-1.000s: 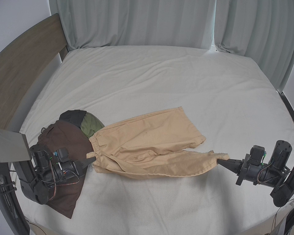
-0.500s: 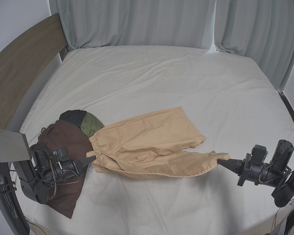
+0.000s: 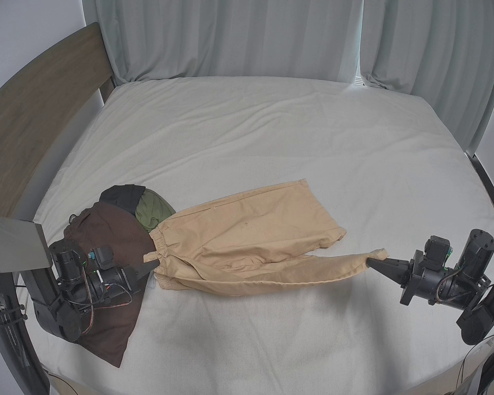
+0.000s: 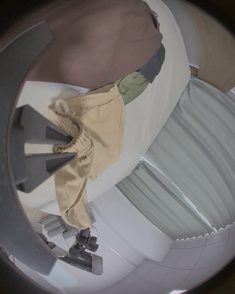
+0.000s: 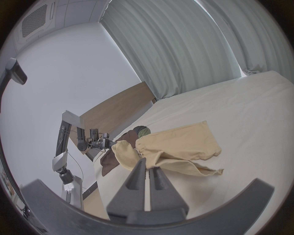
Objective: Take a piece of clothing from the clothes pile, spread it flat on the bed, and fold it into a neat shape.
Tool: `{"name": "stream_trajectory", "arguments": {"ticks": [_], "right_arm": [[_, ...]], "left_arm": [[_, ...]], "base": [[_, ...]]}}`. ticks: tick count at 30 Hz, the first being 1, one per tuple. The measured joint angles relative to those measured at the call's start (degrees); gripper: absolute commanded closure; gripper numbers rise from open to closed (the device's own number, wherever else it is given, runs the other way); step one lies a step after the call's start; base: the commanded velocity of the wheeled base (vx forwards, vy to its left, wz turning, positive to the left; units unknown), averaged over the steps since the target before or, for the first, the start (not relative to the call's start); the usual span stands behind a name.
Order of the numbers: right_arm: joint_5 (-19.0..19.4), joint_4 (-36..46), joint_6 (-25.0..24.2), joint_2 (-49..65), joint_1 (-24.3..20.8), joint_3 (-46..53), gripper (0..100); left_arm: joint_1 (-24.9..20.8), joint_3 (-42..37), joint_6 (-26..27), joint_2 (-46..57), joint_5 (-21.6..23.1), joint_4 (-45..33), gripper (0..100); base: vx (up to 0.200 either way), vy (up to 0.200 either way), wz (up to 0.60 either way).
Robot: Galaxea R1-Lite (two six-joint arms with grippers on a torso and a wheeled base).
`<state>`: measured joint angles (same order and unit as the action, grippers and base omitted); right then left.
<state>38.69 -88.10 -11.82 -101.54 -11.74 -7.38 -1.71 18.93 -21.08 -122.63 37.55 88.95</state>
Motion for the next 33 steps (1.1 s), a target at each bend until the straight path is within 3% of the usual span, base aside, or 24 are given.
{"name": "stream_trajectory", "arguments": {"ticks": [8, 33], "right_arm": [[-1.06, -0.02, -5.41, -1.3, -0.3, -6.18, 100], [-1.28, 0.57, -11.9, -14.84, -0.07, -30.29, 100]], "left_arm": [[0.37, 0.05, -1.15, 1.84, -0.09, 0.02, 100], [1.73, 1.02, -1.61, 2.72, -0.57, -0.02, 100]], "base": [[0.0, 0.0, 0.0], [0.0, 0.0, 0.0]]}}
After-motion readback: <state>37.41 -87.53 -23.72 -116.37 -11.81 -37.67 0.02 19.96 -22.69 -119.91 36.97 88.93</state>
